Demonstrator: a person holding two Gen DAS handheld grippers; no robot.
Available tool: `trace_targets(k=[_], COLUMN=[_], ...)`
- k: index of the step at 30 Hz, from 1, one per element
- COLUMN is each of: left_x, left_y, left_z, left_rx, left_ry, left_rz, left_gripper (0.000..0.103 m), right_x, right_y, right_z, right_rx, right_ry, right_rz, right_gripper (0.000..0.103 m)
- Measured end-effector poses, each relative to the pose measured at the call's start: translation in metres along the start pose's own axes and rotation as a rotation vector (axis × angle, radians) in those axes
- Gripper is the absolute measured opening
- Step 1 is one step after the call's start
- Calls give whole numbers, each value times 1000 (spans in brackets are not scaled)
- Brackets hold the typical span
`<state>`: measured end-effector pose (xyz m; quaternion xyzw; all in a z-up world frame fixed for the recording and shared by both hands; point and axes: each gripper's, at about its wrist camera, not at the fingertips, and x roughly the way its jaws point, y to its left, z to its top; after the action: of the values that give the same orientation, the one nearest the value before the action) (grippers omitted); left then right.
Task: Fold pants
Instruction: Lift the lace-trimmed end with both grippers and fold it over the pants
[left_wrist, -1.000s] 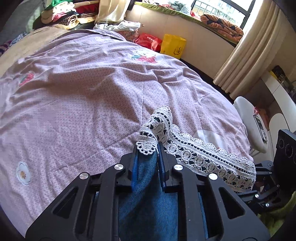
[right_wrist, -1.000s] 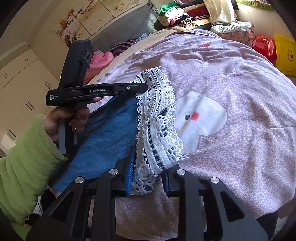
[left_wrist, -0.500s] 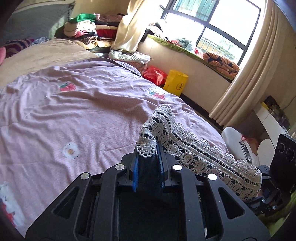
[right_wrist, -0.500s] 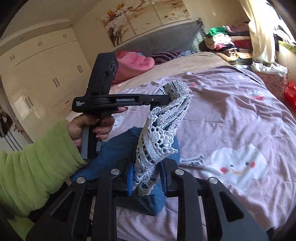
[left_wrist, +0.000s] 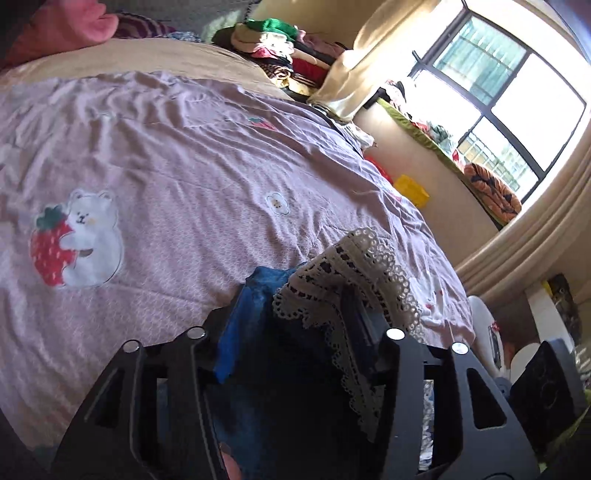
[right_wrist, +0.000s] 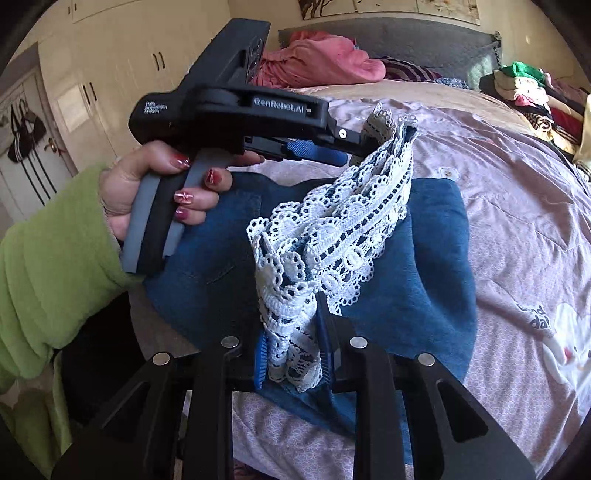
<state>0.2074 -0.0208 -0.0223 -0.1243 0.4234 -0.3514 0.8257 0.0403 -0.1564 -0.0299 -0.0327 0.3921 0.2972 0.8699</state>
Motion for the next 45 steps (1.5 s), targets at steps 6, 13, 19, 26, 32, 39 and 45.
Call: trace_targets(k=[6, 13, 19, 26, 32, 39, 45], left_x=[-32, -8, 8, 15, 9, 15, 26], left_y=[13, 11, 17, 19, 19, 23, 30], left_z=[-17, -26, -11, -12, -12, -12, -16], left_rx=[-153, -166, -203, -199, -196, -205, -198], left_ry=[-55, 7, 56, 75, 49, 26, 60], left_rz=[-125, -104, -125, -116, -149, -141, 5], left_gripper=[73, 65, 58, 20, 16, 15, 16], right_x=[22, -3, -28, 30, 66, 31, 62], right_y=[29, 17, -74, -169, -170, -193, -183], right_z=[-6, 0, 35, 76, 75, 69, 71], right_rx=[-96, -34, 155, 328, 345, 398, 313], right_ry=[45, -15, -98, 28, 142, 25, 93], right_rz=[-2, 118, -3, 82, 220, 193, 84], right_gripper=[29, 55, 61, 62, 23, 11, 23])
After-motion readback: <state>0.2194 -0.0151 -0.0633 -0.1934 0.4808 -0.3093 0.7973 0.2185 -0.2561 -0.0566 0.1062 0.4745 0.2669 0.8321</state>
